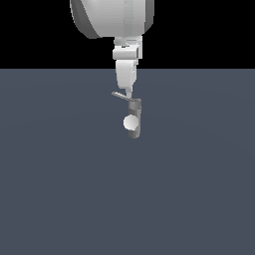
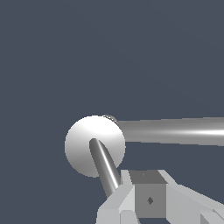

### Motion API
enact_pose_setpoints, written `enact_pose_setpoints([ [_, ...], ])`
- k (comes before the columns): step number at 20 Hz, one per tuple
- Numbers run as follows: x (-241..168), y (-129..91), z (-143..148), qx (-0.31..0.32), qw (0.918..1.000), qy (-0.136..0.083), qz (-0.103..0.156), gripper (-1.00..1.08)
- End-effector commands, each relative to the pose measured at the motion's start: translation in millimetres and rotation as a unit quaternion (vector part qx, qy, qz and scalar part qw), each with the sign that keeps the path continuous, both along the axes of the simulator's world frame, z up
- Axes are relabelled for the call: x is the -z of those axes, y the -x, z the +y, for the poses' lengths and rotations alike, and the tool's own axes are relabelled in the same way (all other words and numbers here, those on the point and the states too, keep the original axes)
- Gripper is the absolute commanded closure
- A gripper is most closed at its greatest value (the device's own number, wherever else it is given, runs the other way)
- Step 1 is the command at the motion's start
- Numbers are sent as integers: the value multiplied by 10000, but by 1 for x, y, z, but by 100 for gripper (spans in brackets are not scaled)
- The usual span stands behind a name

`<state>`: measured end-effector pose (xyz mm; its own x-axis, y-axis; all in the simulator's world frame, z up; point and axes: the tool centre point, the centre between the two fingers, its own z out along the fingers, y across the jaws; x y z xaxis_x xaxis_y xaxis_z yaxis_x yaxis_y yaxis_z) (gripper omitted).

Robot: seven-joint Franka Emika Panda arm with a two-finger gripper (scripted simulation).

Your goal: Turn on the faucet by rotating a designated handle.

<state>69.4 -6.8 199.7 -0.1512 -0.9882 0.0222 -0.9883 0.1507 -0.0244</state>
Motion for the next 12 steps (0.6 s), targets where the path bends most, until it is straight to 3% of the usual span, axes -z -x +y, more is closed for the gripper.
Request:
enact_pose_setpoints([
  [1, 1, -3, 2, -12, 10000, -2, 3, 108],
  [12, 8, -30, 24, -173, 9998, -50, 45, 108],
])
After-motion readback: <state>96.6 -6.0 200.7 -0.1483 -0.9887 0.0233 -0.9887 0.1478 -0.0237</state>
